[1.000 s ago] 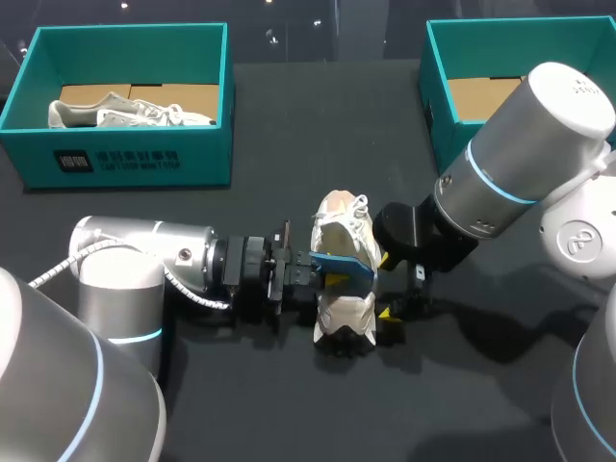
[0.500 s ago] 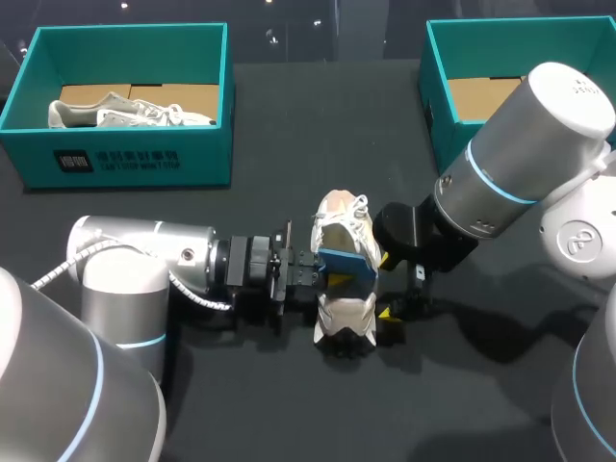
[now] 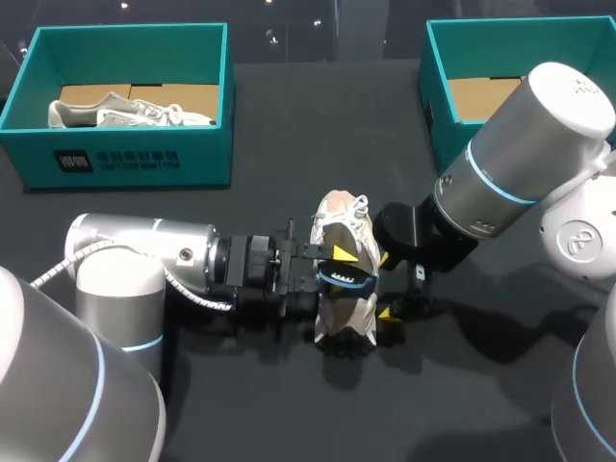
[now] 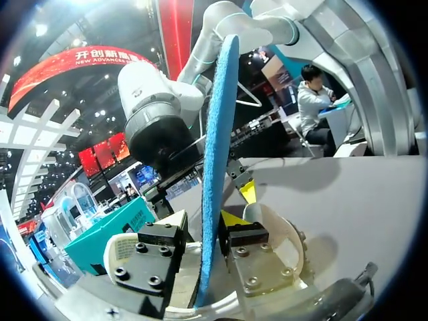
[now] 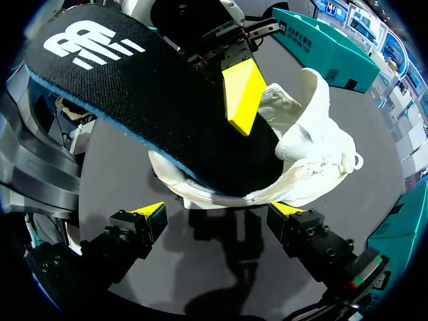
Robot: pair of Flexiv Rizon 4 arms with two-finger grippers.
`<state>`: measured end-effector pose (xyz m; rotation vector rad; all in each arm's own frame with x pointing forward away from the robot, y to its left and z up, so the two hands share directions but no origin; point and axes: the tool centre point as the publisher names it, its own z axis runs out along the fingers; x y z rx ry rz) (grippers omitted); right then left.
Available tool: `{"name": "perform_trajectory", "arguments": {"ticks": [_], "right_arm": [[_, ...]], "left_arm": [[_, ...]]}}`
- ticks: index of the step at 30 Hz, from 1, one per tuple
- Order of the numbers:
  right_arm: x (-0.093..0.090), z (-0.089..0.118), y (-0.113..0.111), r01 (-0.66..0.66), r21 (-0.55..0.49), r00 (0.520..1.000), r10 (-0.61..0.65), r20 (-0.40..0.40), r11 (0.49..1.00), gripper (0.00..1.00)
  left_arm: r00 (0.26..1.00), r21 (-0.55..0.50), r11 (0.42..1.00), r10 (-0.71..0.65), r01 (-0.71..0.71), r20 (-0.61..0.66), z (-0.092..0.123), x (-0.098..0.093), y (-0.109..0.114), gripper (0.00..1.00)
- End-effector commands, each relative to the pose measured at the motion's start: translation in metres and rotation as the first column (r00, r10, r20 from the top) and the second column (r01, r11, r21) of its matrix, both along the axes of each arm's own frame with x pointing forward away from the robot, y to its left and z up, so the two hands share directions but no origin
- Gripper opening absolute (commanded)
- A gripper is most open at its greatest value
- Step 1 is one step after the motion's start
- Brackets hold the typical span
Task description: Take the shoe out of the shoebox, open the shoe tongue, remove and reinsert the insole, then place the shoe into the shoebox
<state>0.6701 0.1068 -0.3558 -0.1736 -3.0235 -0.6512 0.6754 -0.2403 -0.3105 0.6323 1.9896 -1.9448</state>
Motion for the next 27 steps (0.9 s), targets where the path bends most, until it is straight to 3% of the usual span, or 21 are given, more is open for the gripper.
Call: {"name": "perform_trajectory", "arguments": {"ticks": [1, 2, 4, 27], "right_arm": [[-0.001, 0.000, 0.000, 0.001, -0.002, 1.000, -0.001, 0.001, 1.000, 1.00], [-0.001, 0.000, 0.000, 0.001, -0.002, 1.000, -0.001, 0.001, 1.000, 1.00], [-0.001, 0.000, 0.000, 0.001, -0.002, 1.000, -0.001, 0.001, 1.000, 1.00], [-0.001, 0.000, 0.000, 0.001, -0.002, 1.000, -0.001, 0.001, 1.000, 1.00]], "left_arm": [[1.000, -0.009, 1.000, -0.011, 0.011, 0.018, 0.011, -0.009, 0.001, 0.27], [1.000, -0.013, 1.000, -0.016, 0.016, 0.026, 0.013, -0.011, 0.000, 0.26], [0.999, -0.015, 1.000, -0.024, 0.024, 0.034, 0.015, -0.012, 0.000, 0.00], [0.995, 0.056, 0.998, -0.036, 0.031, 0.090, -0.030, 0.021, -0.006, 0.00]]}}
